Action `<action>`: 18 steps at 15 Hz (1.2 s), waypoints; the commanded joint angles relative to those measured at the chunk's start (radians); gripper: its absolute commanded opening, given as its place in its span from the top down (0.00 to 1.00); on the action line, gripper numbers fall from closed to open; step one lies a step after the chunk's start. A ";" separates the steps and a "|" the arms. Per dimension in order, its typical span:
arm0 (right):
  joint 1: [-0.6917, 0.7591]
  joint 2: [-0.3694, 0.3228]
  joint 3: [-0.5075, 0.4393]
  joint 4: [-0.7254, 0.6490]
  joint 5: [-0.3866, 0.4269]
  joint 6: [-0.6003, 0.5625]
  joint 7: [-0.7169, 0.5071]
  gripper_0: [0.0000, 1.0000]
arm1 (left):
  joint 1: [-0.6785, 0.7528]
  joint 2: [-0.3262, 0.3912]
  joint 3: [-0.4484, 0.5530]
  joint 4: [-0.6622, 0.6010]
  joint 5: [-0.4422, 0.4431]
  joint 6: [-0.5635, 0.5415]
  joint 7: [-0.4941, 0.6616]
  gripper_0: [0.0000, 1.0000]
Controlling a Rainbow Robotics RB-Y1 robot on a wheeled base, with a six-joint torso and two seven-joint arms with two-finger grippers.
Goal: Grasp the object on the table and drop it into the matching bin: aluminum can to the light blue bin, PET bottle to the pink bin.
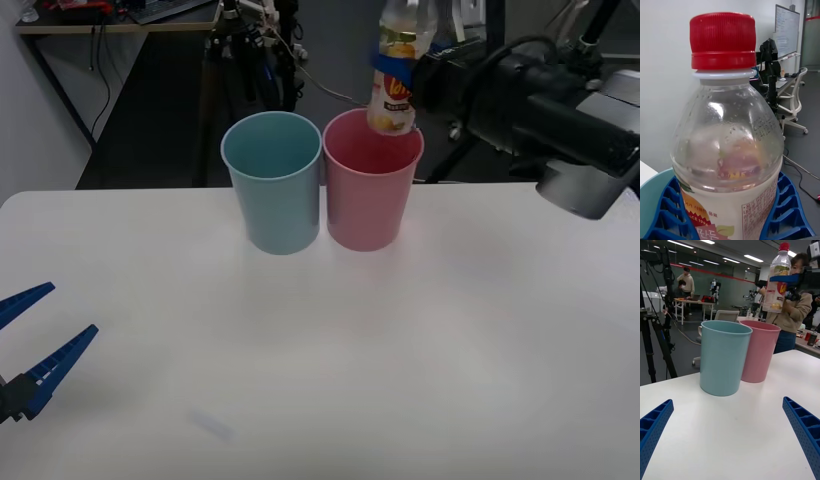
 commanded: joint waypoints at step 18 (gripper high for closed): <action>-0.042 0.187 0.003 0.174 0.186 0.001 -0.039 0.00 | 0.000 0.000 0.000 0.000 0.000 0.000 0.000 0.00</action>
